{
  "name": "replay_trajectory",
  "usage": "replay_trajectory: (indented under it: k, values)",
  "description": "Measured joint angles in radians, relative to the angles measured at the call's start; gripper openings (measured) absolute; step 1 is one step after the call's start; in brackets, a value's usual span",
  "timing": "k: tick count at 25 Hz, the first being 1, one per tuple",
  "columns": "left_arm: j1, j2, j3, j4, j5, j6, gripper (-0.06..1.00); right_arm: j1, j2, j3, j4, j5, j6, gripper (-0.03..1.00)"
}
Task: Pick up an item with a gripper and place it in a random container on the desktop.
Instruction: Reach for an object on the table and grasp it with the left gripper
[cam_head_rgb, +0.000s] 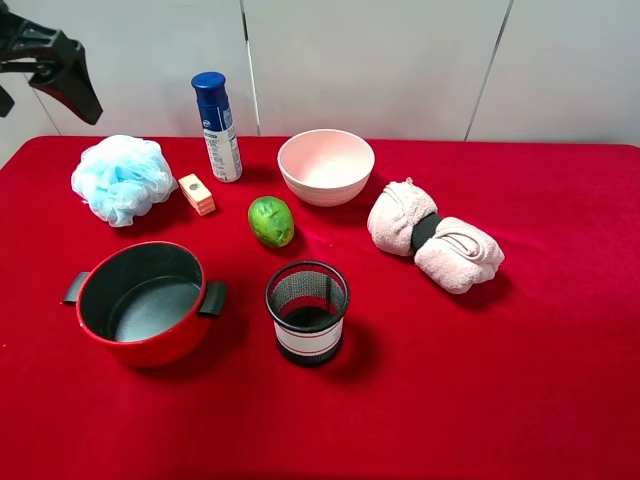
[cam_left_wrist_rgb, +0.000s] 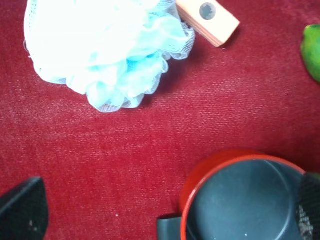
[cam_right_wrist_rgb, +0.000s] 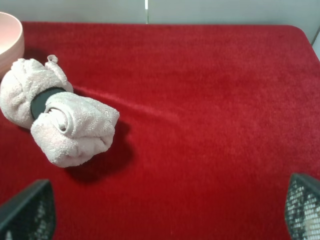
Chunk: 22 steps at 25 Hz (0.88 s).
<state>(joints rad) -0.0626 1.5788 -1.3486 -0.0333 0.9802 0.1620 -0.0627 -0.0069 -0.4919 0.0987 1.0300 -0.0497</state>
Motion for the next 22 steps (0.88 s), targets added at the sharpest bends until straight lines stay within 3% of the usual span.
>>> replay_trajectory:
  k: [11, 22]
  values:
    - [0.0, 0.15, -0.118, 0.059, 0.027, 0.001, 0.97, 0.0, 0.0, 0.0, 0.0, 0.0, 0.0, 0.69]
    - [0.0, 0.278, -0.142, 0.089, 0.004, 0.0, 0.97, 0.0, 0.0, 0.0, 0.0, 0.0, 0.0, 0.69]
